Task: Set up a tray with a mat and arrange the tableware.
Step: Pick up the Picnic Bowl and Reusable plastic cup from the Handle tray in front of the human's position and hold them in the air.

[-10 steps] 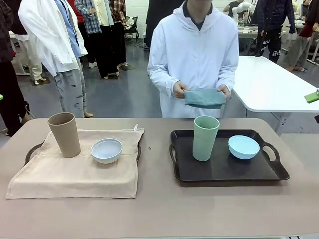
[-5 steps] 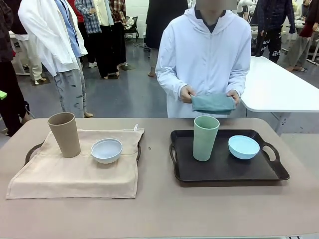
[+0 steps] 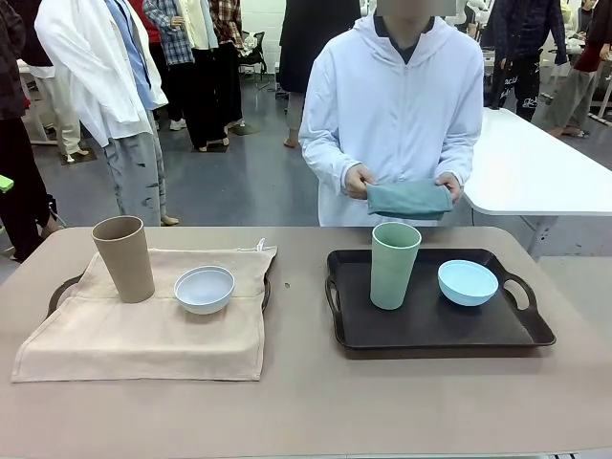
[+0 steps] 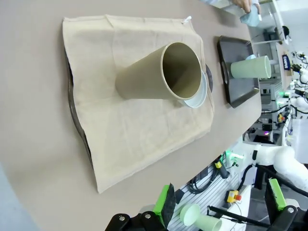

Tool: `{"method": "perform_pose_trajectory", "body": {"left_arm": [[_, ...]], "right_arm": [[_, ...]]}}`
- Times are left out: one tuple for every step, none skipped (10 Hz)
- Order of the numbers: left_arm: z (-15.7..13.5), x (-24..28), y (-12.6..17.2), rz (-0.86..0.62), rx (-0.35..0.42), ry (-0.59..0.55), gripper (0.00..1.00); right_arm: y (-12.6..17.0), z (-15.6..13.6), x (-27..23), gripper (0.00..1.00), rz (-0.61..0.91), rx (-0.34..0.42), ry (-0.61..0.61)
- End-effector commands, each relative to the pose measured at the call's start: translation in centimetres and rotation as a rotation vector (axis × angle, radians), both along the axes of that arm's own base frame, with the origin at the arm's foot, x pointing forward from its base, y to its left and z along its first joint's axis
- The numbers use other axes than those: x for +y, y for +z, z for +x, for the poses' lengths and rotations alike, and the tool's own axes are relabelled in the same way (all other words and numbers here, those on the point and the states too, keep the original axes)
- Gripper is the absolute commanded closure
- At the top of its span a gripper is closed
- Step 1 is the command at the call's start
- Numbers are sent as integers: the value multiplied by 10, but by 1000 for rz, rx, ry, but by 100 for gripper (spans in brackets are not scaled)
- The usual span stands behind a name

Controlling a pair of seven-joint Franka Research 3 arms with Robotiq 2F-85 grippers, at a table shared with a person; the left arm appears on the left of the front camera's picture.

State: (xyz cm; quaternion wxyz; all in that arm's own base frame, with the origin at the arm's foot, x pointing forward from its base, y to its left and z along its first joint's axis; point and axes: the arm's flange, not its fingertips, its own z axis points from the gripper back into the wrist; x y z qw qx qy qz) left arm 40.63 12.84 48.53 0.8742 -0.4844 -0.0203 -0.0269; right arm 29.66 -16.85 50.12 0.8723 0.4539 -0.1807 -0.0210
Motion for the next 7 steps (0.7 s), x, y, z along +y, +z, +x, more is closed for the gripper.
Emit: {"method": "perform_pose_trajectory", "body": {"left_arm": [[1, 1, 2, 2, -4, 1, 0], [1, 1, 2, 2, -4, 1, 0], [1, 1, 2, 2, -4, 1, 0], [1, 1, 2, 2, -4, 1, 0], [1, 1, 2, 2, -4, 1, 0], [1, 1, 2, 2, -4, 1, 0], [1, 1, 2, 2, -4, 1, 0]], "right_arm": [[-1, 2, -1, 0, 10, -11, -2], [-1, 2, -1, 0, 10, -11, -2], [-1, 2, -1, 0, 10, -11, -2], [-1, 2, -1, 0, 10, -11, -2], [-1, 2, -1, 0, 10, -11, -2], [-1, 2, -1, 0, 10, -11, -2], [-1, 2, -1, 0, 10, -11, -2]]}}
